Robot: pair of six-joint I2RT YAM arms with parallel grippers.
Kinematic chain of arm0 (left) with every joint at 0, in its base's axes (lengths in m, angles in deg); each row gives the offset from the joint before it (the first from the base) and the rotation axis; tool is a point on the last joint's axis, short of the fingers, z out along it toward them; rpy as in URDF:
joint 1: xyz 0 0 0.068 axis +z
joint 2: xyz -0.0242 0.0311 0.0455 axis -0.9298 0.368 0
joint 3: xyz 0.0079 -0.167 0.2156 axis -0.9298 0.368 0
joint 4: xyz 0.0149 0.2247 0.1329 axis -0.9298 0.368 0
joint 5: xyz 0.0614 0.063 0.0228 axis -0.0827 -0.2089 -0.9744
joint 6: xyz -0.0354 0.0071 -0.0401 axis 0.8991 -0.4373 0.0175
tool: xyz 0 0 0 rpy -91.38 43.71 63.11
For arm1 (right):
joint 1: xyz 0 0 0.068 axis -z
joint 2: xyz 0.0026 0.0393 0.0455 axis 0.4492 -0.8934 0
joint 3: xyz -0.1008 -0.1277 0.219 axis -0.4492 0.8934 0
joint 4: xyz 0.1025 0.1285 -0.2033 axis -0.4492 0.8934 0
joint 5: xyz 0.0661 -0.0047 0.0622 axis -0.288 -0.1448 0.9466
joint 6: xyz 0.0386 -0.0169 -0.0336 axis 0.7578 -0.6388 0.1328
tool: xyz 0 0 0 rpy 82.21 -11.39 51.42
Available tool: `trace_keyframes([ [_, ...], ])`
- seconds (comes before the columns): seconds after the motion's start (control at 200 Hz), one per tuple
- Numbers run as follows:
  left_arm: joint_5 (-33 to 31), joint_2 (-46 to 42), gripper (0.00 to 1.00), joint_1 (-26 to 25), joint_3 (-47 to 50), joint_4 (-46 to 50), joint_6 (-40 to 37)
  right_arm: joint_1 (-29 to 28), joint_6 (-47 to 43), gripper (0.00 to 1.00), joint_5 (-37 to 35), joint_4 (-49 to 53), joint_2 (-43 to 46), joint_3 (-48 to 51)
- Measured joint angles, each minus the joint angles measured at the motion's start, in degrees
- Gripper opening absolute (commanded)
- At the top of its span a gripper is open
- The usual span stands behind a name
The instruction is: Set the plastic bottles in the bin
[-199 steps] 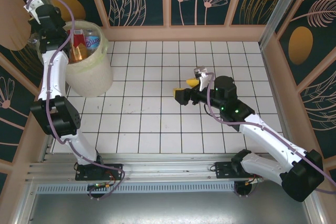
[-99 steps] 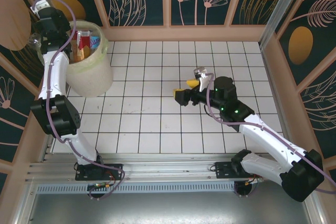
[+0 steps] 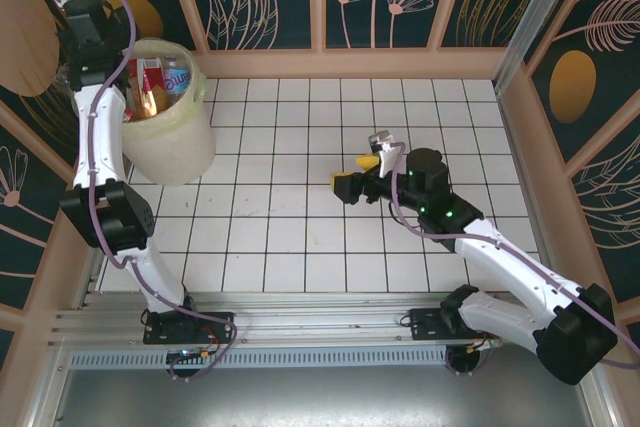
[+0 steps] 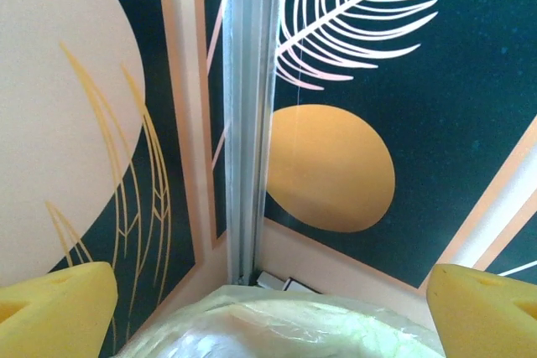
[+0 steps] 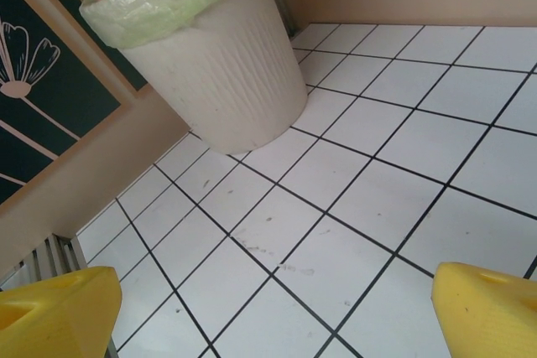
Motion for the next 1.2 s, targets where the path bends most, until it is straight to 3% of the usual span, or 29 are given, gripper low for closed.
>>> trace_keyframes([
  [0.285,-0.57,-2.01,0.99,0.00,-2.64,6.49,0.63,0.00,-0.48,0.96,0.13,-0.13,-0.02,0.00],
  [0.676,-9.51,-18.75,0.99,0.00,8.57,11.69,0.57,-1.16,-3.41,0.96,9.49,-1.90,-0.39,0.04],
  [0.896,-13.66,-19.63,0.99,0.02,12.37,14.60,1.57,-1.53,-3.72,0.96,9.70,-1.90,-0.39,0.04],
  [1.201,-13.27,-17.51,0.99,0.44,13.77,18.67,4.85,-1.66,-4.59,0.96,9.57,-1.84,-0.39,0.04],
])
